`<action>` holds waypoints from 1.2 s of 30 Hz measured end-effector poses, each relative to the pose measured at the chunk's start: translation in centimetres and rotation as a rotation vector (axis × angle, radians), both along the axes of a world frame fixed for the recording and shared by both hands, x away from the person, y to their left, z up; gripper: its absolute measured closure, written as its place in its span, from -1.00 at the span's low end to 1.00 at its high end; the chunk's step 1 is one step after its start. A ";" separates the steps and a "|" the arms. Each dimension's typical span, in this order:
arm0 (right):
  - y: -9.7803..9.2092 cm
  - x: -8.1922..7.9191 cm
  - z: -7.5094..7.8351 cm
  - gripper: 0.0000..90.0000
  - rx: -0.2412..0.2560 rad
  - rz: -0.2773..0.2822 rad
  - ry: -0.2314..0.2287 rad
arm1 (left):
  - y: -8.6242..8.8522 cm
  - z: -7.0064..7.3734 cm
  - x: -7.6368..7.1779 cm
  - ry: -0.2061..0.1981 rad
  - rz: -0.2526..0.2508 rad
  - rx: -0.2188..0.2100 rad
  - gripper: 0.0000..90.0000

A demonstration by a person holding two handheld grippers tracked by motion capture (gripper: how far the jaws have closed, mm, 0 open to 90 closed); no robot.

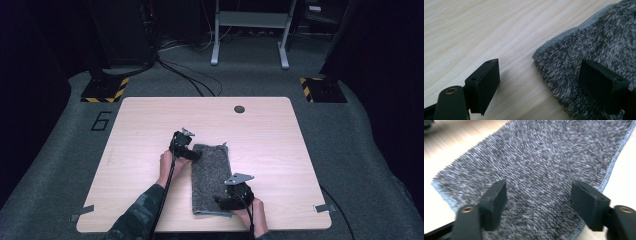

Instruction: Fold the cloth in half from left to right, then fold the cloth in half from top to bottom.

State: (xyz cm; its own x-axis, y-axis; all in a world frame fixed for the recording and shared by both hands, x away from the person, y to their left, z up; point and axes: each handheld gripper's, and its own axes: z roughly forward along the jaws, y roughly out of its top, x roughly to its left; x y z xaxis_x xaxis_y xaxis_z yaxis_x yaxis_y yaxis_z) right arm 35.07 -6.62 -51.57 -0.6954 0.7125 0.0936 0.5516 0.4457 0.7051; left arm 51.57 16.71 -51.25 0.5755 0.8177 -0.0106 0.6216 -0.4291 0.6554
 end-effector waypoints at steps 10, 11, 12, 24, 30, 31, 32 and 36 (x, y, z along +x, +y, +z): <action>-1.6 3.3 2.4 -0.48 0.024 -0.059 -0.026 | 1.0 0.8 0.0 -0.005 0.019 -0.044 -0.66; -1.7 4.0 2.6 -0.47 0.021 -0.071 -0.022 | 1.0 0.8 0.1 -0.001 0.020 -0.042 -0.66; -1.8 4.5 2.7 -0.47 0.022 -0.078 -0.024 | 1.1 0.7 0.2 -0.007 0.027 -0.043 -0.66; -1.5 12.4 2.9 -0.36 0.009 -0.178 0.010 | 1.2 0.6 1.0 0.006 0.049 -0.069 -0.63; -0.4 14.9 2.1 -0.28 -0.011 -0.207 0.026 | 0.6 0.6 1.1 0.017 0.034 -0.065 -0.56; -0.1 15.2 2.0 -0.27 -0.014 -0.221 0.031 | 0.6 0.5 1.1 0.016 0.029 -0.064 -0.53; -0.1 15.6 1.8 -0.25 -0.013 -0.218 0.036 | 0.5 0.5 1.1 0.021 0.024 -0.058 -0.51; 0.4 16.5 1.4 -0.12 -0.030 -0.239 0.040 | 0.2 0.2 1.1 0.037 0.012 -0.053 -0.32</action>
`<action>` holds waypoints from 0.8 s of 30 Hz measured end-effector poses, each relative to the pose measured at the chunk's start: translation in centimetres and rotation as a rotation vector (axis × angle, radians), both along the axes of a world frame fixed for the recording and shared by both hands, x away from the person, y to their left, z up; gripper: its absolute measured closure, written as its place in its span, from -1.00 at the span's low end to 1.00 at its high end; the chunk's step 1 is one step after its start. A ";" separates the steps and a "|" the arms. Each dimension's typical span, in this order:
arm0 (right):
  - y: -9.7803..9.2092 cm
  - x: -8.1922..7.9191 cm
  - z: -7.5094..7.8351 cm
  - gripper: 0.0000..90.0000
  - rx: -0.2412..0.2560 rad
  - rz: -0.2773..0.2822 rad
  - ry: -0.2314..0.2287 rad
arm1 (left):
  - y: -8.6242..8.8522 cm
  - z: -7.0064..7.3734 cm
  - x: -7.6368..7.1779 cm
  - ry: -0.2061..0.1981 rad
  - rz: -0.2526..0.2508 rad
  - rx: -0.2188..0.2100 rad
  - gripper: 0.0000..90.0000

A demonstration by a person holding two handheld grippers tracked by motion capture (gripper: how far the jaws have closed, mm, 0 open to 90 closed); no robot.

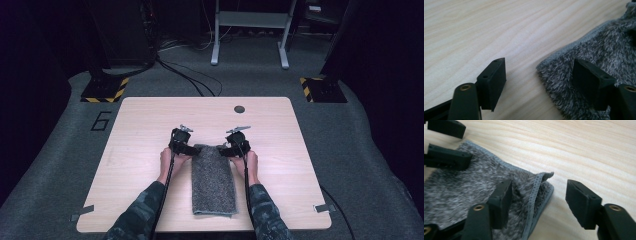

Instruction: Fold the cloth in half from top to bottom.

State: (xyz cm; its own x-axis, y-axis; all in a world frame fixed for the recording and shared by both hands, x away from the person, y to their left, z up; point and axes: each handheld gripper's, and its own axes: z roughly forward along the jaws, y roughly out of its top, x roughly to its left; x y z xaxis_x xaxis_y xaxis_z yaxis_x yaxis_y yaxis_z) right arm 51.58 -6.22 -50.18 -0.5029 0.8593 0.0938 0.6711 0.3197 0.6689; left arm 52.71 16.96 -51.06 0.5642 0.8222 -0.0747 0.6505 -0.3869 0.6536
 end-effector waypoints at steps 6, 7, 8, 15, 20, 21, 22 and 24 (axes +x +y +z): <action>0.4 0.4 -0.8 0.10 -0.032 -0.010 0.009 | -0.2 0.0 -0.4 -0.016 -0.014 0.010 -0.07; 0.5 0.3 -0.8 0.14 -0.031 -0.012 0.012 | -0.3 0.0 -0.4 -0.019 -0.022 0.014 -0.02; 0.5 0.4 -0.9 0.18 -0.048 -0.005 -0.004 | -0.3 0.0 -0.6 -0.022 -0.023 0.014 0.04; 0.7 0.1 -0.8 0.57 -0.050 0.044 -0.011 | -0.7 0.0 -0.9 -0.038 -0.048 0.017 0.32; 0.9 0.2 -0.7 0.75 -0.043 0.046 0.023 | -0.8 0.0 -1.0 -0.026 -0.068 0.015 0.52; 1.0 0.2 -0.7 0.79 -0.042 0.047 0.021 | -0.7 0.0 -1.1 -0.024 -0.067 0.009 0.56; 1.0 0.2 -0.7 0.80 -0.041 0.047 0.022 | -0.7 0.0 -1.1 -0.024 -0.068 0.003 0.60; 0.9 0.2 -0.7 0.82 -0.029 0.040 0.022 | -0.6 0.0 -1.0 -0.021 -0.075 -0.004 0.67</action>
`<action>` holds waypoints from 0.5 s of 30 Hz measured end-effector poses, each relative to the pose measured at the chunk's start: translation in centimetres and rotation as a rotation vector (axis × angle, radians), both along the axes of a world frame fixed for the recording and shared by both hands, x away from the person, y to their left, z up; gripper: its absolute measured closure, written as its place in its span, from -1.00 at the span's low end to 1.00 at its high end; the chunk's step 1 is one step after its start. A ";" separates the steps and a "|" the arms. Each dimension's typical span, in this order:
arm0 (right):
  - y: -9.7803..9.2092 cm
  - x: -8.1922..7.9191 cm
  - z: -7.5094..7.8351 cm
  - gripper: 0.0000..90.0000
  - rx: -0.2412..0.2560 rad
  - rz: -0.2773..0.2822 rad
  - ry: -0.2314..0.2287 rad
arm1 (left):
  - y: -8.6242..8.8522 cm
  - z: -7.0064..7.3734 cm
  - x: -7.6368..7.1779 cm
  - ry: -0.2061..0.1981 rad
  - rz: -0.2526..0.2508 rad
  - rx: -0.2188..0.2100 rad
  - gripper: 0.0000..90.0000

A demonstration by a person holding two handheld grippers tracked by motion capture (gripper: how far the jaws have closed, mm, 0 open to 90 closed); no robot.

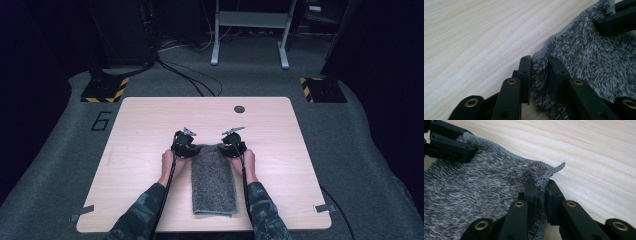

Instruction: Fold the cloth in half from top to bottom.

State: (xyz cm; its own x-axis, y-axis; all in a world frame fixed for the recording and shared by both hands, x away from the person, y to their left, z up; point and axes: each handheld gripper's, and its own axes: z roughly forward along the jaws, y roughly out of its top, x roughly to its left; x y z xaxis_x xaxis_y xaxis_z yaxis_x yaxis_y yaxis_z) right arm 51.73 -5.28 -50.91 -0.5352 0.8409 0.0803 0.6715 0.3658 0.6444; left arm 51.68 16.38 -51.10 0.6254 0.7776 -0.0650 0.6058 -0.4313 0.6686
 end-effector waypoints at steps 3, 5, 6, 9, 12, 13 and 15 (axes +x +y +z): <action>-0.1 -0.1 -0.1 0.84 0.023 -0.010 0.002 | 0.0 -0.1 -0.1 -0.001 0.003 -0.011 0.74; -0.1 -0.1 -0.1 0.84 0.022 -0.013 -0.001 | 0.0 -0.1 -0.2 -0.002 0.004 -0.014 0.77; -0.1 -0.2 -0.1 0.84 0.028 -0.019 -0.002 | 0.0 -0.1 -0.2 -0.004 0.003 -0.015 0.79; -0.1 -0.5 -0.2 0.85 0.023 -0.022 -0.031 | 0.0 0.1 -0.4 -0.016 0.004 -0.015 0.82; -0.2 -0.8 0.1 0.86 0.035 -0.027 -0.047 | 0.0 0.4 -0.6 -0.036 0.011 -0.035 0.84; -0.3 -0.9 0.2 0.86 0.035 -0.021 -0.059 | 0.1 0.5 -0.7 -0.041 0.008 -0.037 0.84; -0.3 -1.1 0.4 0.86 0.040 -0.020 -0.077 | 0.1 0.8 -0.8 -0.055 0.010 -0.040 0.84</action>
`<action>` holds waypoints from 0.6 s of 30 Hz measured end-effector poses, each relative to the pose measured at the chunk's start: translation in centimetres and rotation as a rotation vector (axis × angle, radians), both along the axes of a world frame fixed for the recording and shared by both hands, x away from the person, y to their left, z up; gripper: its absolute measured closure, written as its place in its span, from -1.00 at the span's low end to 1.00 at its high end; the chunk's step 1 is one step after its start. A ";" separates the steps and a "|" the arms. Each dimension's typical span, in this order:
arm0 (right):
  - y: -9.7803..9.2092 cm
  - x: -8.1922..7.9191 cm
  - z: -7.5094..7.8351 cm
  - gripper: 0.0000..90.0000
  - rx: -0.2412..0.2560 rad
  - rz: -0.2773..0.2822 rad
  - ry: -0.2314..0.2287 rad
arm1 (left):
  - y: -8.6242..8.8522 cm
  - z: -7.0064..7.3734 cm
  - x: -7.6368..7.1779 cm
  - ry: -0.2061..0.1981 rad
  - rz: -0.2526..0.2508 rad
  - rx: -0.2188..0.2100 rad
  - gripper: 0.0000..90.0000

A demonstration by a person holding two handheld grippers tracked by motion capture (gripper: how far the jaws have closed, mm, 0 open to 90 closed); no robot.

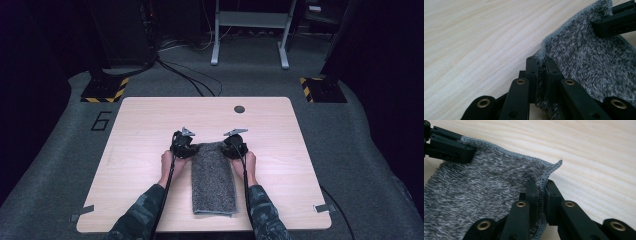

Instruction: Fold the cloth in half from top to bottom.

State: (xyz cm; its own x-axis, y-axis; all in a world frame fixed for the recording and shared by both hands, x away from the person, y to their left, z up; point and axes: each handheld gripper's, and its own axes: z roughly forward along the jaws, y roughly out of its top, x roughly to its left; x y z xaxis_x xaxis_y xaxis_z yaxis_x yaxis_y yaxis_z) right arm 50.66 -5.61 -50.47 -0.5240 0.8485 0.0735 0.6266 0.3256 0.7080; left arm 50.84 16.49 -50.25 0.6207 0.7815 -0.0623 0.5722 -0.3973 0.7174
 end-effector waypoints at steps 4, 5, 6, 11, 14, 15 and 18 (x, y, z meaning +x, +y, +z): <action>-0.1 -0.2 0.5 0.86 -0.008 0.005 -0.024 | 0.0 0.6 -0.2 -0.024 -0.003 -0.003 0.85; -0.1 -0.2 0.6 0.86 -0.009 0.007 -0.031 | 0.0 0.7 -0.2 -0.028 -0.003 -0.006 0.85; -0.1 -0.2 0.7 0.86 -0.008 0.006 -0.041 | 0.0 0.8 -0.2 -0.033 -0.003 -0.008 0.85; 0.0 -0.3 1.4 0.87 -0.007 0.010 -0.076 | 0.1 1.5 -0.2 -0.057 -0.003 0.007 0.85; 0.1 -0.1 1.5 0.87 -0.020 0.019 -0.096 | 0.2 1.7 -0.1 -0.066 -0.007 0.014 0.85; 0.1 -0.1 1.5 0.87 -0.023 0.019 -0.099 | 0.3 1.9 0.0 -0.069 -0.005 0.013 0.85; 0.1 0.1 1.7 0.87 -0.029 0.026 -0.122 | 0.3 2.4 0.2 -0.085 -0.001 0.014 0.85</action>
State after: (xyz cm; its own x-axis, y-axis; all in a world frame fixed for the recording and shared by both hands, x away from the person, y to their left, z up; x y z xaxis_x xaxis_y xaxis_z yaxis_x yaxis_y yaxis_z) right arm 50.77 -5.55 -48.77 -0.5496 0.8353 -0.0161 0.5276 0.3619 0.7685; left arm 51.06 16.79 -47.86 0.6238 0.7816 0.0016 0.5090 -0.4078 0.7581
